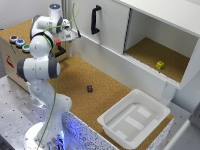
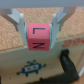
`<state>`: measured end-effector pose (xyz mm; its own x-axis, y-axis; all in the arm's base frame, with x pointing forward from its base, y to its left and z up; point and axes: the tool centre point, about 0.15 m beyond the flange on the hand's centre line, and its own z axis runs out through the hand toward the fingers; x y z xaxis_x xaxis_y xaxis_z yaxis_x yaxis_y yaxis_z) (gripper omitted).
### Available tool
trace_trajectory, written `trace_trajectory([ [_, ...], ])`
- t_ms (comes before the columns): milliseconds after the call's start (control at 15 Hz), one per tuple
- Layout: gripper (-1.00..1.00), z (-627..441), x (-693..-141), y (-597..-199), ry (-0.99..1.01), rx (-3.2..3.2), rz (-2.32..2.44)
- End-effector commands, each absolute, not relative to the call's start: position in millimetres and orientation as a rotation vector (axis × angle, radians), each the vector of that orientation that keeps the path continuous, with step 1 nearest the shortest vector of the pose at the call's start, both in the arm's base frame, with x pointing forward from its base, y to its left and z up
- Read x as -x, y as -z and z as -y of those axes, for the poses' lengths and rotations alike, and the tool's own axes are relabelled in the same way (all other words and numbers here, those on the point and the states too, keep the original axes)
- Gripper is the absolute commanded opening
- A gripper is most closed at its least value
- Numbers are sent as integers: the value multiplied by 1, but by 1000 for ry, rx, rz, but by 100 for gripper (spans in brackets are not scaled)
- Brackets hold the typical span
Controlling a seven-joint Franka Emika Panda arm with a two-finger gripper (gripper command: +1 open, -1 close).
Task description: Put the pink object on top of the drawer
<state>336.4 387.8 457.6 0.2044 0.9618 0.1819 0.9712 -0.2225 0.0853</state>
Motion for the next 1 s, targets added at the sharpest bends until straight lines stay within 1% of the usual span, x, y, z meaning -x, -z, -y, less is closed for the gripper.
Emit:
trace_trajectory([
  [0, -100, -452, -336, -465, 28, 2256, 2260],
  [533, -100, -471, -324, -447, -33, 2098, 2335],
  [600, 100, -472, -323, -447, -43, 2102, 2326],
  [933, 100, -471, -327, -459, -6, 2140, 2310],
])
